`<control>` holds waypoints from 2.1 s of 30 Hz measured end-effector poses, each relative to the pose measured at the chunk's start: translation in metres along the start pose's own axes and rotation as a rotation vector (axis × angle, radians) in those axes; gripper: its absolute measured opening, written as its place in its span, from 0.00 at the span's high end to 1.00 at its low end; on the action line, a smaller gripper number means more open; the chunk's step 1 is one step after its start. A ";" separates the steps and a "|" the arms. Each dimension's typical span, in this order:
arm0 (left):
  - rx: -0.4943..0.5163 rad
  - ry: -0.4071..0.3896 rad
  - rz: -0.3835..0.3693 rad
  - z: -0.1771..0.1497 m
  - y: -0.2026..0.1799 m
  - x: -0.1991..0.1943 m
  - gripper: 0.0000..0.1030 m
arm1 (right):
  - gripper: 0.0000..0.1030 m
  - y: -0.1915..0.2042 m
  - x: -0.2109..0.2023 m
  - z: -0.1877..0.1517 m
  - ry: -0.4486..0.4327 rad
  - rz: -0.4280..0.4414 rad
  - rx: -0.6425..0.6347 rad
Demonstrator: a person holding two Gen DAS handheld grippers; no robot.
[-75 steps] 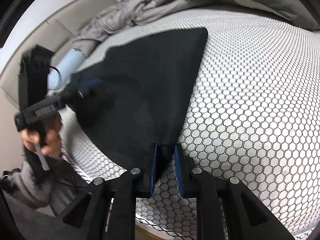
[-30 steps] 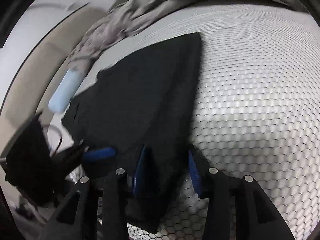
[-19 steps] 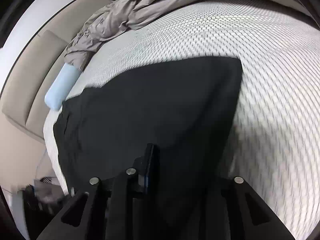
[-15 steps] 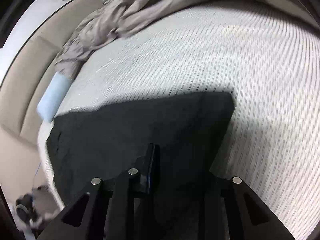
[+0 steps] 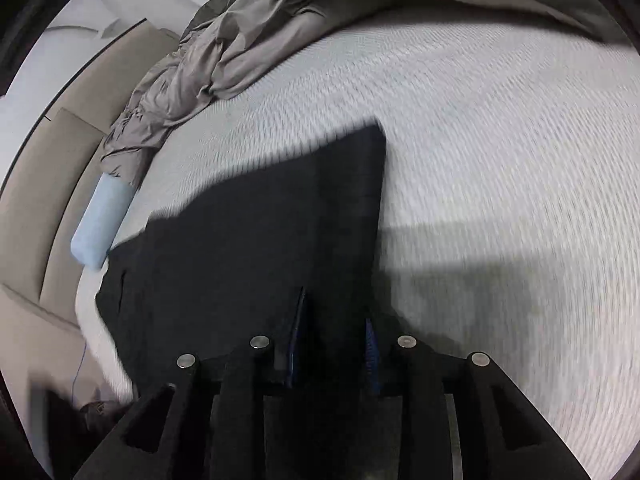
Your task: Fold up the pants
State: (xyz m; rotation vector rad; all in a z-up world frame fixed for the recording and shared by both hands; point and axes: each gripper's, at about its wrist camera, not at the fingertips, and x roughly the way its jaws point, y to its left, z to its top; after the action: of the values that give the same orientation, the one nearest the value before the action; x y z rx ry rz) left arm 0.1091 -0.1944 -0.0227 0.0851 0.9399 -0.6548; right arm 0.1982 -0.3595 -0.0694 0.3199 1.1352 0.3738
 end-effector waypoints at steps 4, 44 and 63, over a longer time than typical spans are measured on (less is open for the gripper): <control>-0.084 -0.083 0.060 -0.004 0.032 -0.032 0.12 | 0.76 0.000 -0.035 -0.076 -0.022 0.080 0.003; -0.082 -0.059 0.182 -0.022 0.092 -0.042 0.22 | 0.70 0.067 -0.043 -0.119 -0.165 -0.249 -0.352; -0.163 -0.048 0.272 0.000 0.118 -0.031 0.60 | 0.67 0.072 -0.016 -0.093 -0.166 -0.427 -0.388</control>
State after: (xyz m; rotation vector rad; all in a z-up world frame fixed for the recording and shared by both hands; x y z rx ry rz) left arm 0.1617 -0.0837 -0.0232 0.0511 0.9117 -0.3262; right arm 0.0975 -0.2968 -0.0617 -0.2285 0.9147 0.1773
